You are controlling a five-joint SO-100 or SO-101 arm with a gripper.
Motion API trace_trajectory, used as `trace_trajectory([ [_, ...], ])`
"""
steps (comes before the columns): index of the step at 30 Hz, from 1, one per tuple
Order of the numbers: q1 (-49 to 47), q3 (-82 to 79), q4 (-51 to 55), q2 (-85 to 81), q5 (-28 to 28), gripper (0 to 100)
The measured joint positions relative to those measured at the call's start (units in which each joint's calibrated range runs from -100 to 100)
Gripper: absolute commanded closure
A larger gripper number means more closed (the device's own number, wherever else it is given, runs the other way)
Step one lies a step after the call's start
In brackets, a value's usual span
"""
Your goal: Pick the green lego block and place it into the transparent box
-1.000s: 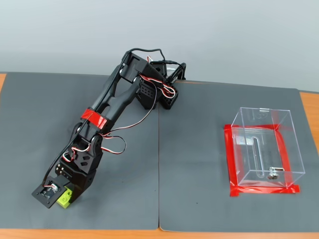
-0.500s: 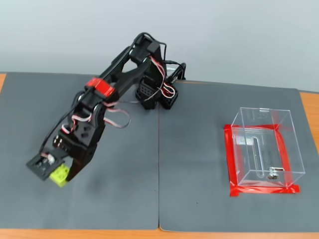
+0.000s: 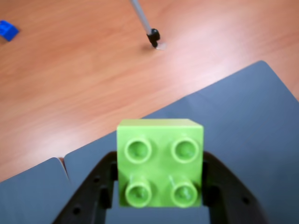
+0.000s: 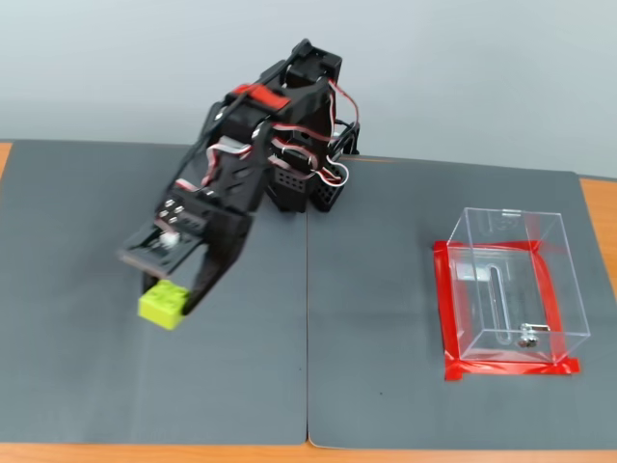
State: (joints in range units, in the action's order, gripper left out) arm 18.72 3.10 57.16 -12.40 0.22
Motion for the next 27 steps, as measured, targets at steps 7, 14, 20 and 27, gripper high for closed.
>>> trace_trajectory([
  [7,-7.3,0.0,0.0,-6.2,0.0,92],
  [14,-18.6,0.0,0.0,-11.6,0.0,92],
  [20,-28.8,0.0,0.0,-14.0,0.0,92],
  [27,-40.4,-4.8,0.0,-16.8,0.0,92],
])
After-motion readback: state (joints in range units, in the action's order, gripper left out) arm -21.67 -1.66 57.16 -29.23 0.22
